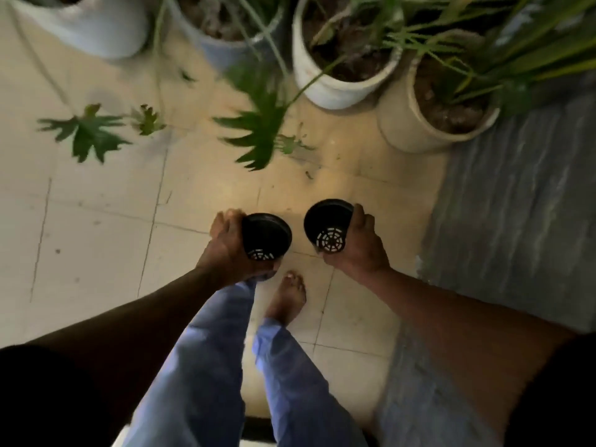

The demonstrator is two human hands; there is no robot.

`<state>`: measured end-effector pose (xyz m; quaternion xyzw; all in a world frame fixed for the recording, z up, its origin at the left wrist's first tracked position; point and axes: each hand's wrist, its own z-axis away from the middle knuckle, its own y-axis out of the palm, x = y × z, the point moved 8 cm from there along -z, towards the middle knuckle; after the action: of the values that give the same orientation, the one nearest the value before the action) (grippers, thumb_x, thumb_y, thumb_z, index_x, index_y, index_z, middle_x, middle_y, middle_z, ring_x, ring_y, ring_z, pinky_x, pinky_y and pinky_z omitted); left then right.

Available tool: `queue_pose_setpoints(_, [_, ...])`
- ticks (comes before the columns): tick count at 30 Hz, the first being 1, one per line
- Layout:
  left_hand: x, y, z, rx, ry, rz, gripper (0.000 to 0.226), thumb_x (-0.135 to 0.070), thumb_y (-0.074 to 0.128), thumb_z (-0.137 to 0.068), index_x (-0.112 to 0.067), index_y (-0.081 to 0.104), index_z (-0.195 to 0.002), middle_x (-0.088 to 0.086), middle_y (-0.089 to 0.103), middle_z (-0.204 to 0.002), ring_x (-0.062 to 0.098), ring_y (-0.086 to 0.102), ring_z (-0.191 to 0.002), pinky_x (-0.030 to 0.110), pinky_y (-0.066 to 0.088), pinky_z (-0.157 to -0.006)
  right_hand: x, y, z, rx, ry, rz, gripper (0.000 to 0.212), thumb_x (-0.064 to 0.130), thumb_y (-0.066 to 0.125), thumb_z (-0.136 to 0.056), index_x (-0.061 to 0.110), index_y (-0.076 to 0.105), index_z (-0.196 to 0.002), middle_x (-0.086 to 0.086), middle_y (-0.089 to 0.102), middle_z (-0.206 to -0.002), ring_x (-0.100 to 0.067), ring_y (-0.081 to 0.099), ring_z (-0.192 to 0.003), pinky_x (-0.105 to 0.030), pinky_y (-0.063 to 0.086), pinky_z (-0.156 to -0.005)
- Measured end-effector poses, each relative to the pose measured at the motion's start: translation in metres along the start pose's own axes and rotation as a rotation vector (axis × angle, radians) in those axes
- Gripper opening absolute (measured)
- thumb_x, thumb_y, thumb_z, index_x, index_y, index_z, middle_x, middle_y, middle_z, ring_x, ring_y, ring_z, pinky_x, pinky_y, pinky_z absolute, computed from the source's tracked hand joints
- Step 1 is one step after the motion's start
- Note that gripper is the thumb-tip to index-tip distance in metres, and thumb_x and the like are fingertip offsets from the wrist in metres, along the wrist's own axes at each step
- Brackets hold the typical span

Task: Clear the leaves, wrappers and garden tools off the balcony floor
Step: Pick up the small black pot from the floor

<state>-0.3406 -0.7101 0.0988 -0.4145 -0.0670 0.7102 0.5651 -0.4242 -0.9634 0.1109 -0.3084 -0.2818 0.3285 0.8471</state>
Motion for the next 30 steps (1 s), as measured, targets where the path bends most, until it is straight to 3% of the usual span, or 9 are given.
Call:
queue_pose_setpoints(2, [0.034, -0.012, 0.025, -0.07, -0.133, 0.055, 0.121, -0.072, 0.088, -0.045, -0.023, 0.036, -0.143, 0.003, 0.052, -0.138, 0.027, 0.056, -0.121, 0.049, 0.055, -0.095, 0.031, 0.012, 0.005, 0.021, -0.058, 0.046, 0.126, 0.048, 0.09, -0.067, 0.015, 0.008, -0.157, -0.015, 0.036, -0.142, -0.042, 0.057, -0.121, -0.045, 0.054, -0.09])
queue_pose_setpoints(8, [0.154, -0.025, 0.093, -0.106, -0.479, 0.077, 0.125, -0.094, 0.07, -0.032, -0.04, 0.027, -0.136, -0.007, 0.057, -0.128, 0.035, 0.054, -0.117, 0.057, 0.042, -0.102, 0.156, 0.074, 0.01, 0.09, -0.296, 0.184, 0.128, 0.05, 0.09, -0.064, 0.012, 0.01, -0.156, -0.016, 0.039, -0.14, -0.037, 0.058, -0.118, -0.036, 0.052, -0.087])
queue_pose_setpoints(11, [0.204, -0.029, 0.121, -0.147, -0.516, 0.268, 0.126, -0.085, 0.078, -0.033, -0.035, 0.029, -0.138, -0.003, 0.056, -0.133, 0.034, 0.054, -0.123, 0.055, 0.046, -0.102, 0.219, 0.11, 0.014, 0.116, -0.373, 0.25, 0.129, 0.049, 0.09, -0.063, 0.013, 0.009, -0.155, -0.016, 0.038, -0.14, -0.037, 0.058, -0.118, -0.037, 0.052, -0.089])
queue_pose_setpoints(16, [0.272, -0.069, 0.182, -0.362, -0.564, 0.607, 0.113, -0.066, 0.091, -0.044, -0.025, 0.038, -0.136, -0.003, 0.055, -0.134, 0.022, 0.062, -0.119, 0.043, 0.054, -0.098, 0.33, 0.156, 0.038, 0.164, -0.456, 0.354, 0.124, 0.05, 0.091, -0.06, 0.022, 0.011, -0.15, -0.014, 0.039, -0.138, -0.039, 0.059, -0.117, -0.041, 0.053, -0.088])
queue_pose_setpoints(23, [0.352, -0.152, 0.255, -0.493, -0.663, 0.641, 0.121, -0.072, 0.088, -0.053, -0.023, 0.03, -0.146, 0.0, 0.048, -0.143, 0.025, 0.06, -0.121, 0.045, 0.055, -0.094, 0.488, 0.178, 0.076, 0.113, -0.59, 0.454, 0.123, 0.056, 0.087, -0.06, 0.02, 0.012, -0.151, -0.013, 0.041, -0.137, -0.04, 0.061, -0.113, -0.042, 0.055, -0.086])
queue_pose_setpoints(30, [0.442, -0.226, 0.242, -0.593, -0.763, 0.689, 0.123, -0.068, 0.088, -0.057, -0.018, 0.025, -0.15, 0.005, 0.045, -0.147, 0.032, 0.057, -0.125, 0.049, 0.052, -0.098, 0.643, 0.23, 0.065, 0.06, -0.746, 0.542, 0.127, 0.054, 0.087, -0.062, 0.015, 0.011, -0.155, -0.014, 0.041, -0.136, -0.041, 0.063, -0.107, -0.043, 0.055, -0.081])
